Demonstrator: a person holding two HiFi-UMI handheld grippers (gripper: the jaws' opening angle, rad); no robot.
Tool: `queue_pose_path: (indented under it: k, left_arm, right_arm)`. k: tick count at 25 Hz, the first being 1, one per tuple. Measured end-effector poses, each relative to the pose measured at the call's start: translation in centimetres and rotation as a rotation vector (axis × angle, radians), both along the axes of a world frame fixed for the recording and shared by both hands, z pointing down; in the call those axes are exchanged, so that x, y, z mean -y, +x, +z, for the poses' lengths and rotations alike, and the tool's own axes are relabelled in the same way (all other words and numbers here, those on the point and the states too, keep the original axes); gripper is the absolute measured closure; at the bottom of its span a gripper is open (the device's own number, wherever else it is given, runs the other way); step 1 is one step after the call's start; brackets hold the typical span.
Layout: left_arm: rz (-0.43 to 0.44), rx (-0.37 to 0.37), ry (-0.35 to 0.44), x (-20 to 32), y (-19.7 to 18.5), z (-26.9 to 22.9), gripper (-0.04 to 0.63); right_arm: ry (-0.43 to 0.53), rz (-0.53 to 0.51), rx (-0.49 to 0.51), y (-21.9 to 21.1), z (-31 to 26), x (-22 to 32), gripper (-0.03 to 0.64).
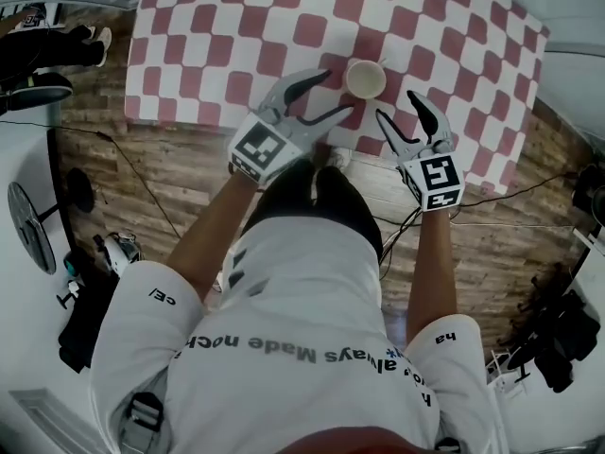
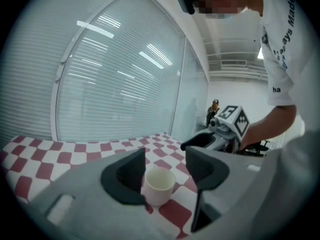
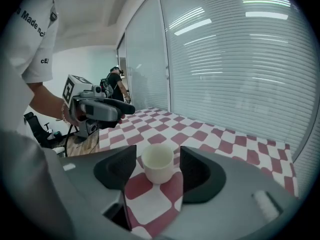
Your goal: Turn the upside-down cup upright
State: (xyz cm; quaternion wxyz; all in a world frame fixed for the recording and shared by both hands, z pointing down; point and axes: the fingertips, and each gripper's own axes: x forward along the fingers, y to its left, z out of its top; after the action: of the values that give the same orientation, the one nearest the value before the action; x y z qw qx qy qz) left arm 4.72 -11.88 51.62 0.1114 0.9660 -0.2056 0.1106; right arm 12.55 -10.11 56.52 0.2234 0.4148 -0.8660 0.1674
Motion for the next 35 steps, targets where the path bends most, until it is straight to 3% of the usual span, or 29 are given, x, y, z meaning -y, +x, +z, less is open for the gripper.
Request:
queue_pose_path:
  k: [5, 12, 18, 25, 35]
  left_arm:
    - [-0.086, -0.044, -0.016, 0.3, -1.2, -4.3, 0.414]
    - [-0.161, -0.117, -0.015, 0.3, -2.3, -10.4, 0.472]
    - [-0.165, -0.152, -0.016, -0.7, -2.2, -14.8, 0.508]
    - [-0.216, -0.211, 0.048, -0.6, -2.7, -20.4, 0.554]
    - [-0.232, -0.247, 0.106, -1.7, -3.1, -26.3, 0.566]
  right_arm:
    - [0.061, 0.039, 0.040, 0.1, -6.0, 0.2, 0.383]
    - [0.145, 0.109, 0.122, -0.1, -14.3, -0.1, 0.468]
    - [0.180, 0.144, 0.172, -0.9, -20.1, -0.7, 0.481]
    - [0.249, 0.178, 0.179, -1.0, -25.8, -0.6, 0.503]
    - [0.353, 0.176, 0.182, -1.7, -32.0, -2.1, 0.525]
